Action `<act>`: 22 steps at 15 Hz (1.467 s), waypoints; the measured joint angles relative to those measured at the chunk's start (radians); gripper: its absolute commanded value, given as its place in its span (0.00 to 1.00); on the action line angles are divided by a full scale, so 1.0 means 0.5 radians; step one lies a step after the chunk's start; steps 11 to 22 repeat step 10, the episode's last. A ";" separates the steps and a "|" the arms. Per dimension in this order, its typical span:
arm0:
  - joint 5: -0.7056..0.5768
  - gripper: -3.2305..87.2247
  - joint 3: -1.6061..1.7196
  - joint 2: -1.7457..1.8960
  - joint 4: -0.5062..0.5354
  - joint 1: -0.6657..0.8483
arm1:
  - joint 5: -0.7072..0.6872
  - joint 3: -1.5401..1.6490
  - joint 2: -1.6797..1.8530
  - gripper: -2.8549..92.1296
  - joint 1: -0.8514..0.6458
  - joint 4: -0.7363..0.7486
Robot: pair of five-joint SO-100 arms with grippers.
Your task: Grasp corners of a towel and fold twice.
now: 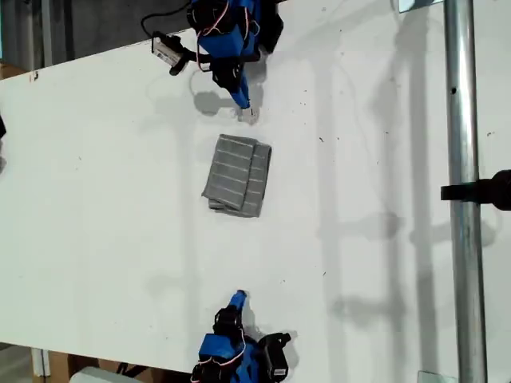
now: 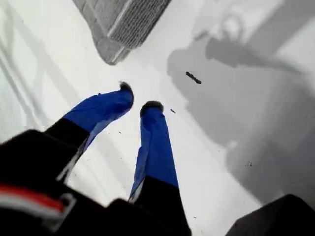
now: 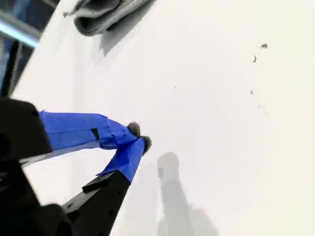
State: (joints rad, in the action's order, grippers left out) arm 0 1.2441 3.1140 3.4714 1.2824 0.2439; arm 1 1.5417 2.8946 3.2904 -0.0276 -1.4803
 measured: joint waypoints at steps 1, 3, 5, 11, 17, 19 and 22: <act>-0.371 0.01 0.000 0.000 0.000 -0.009 | -0.037 0.000 0.000 0.16 0.101 -0.003; -0.577 0.01 0.000 0.000 0.000 -0.012 | -0.061 0.000 0.000 0.16 0.239 -0.003; -0.611 0.01 0.000 0.000 0.000 -0.012 | -0.064 0.000 0.000 0.16 0.291 -0.003; -0.611 0.01 0.000 0.000 0.000 -0.012 | -0.064 0.000 0.000 0.16 0.282 -0.003; -0.611 0.01 0.000 0.000 0.000 -0.012 | -0.064 0.000 0.000 0.16 0.282 -0.003; -0.611 0.01 0.000 0.000 0.000 -0.012 | -0.064 0.000 0.000 0.16 0.282 -0.003; -0.611 0.01 0.000 0.000 0.000 -0.012 | -0.064 0.000 0.000 0.16 0.282 -0.003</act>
